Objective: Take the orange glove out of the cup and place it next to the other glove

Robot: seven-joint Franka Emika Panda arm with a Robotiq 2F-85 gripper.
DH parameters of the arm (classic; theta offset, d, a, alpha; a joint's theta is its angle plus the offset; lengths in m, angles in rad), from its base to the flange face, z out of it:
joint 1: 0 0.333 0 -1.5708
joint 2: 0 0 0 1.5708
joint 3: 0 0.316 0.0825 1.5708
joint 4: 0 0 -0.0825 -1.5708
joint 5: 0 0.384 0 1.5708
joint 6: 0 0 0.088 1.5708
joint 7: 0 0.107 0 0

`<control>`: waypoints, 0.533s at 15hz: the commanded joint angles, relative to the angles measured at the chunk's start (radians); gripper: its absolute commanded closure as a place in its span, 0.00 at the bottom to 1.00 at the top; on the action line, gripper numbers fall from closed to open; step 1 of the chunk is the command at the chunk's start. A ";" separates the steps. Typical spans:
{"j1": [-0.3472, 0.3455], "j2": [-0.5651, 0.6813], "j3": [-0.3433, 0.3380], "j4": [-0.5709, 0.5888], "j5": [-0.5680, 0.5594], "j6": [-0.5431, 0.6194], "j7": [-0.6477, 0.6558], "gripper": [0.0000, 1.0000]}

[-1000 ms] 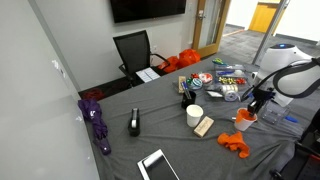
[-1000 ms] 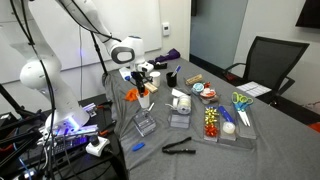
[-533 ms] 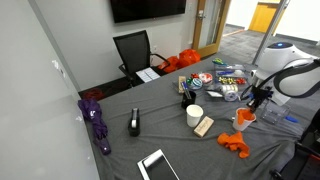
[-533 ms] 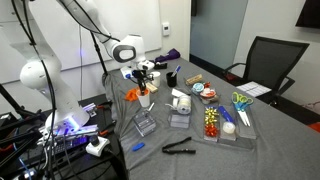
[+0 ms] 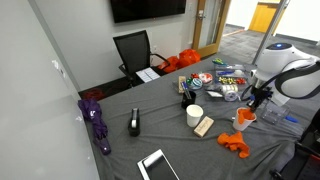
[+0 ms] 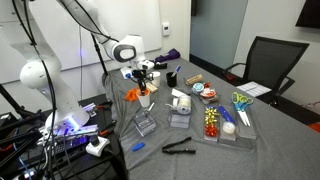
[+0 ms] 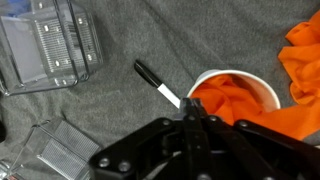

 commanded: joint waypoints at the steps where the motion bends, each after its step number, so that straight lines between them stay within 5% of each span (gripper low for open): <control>1: 0.005 -0.039 0.012 -0.002 0.056 -0.038 -0.044 1.00; 8: 0.012 -0.135 0.019 -0.004 0.251 -0.102 -0.201 1.00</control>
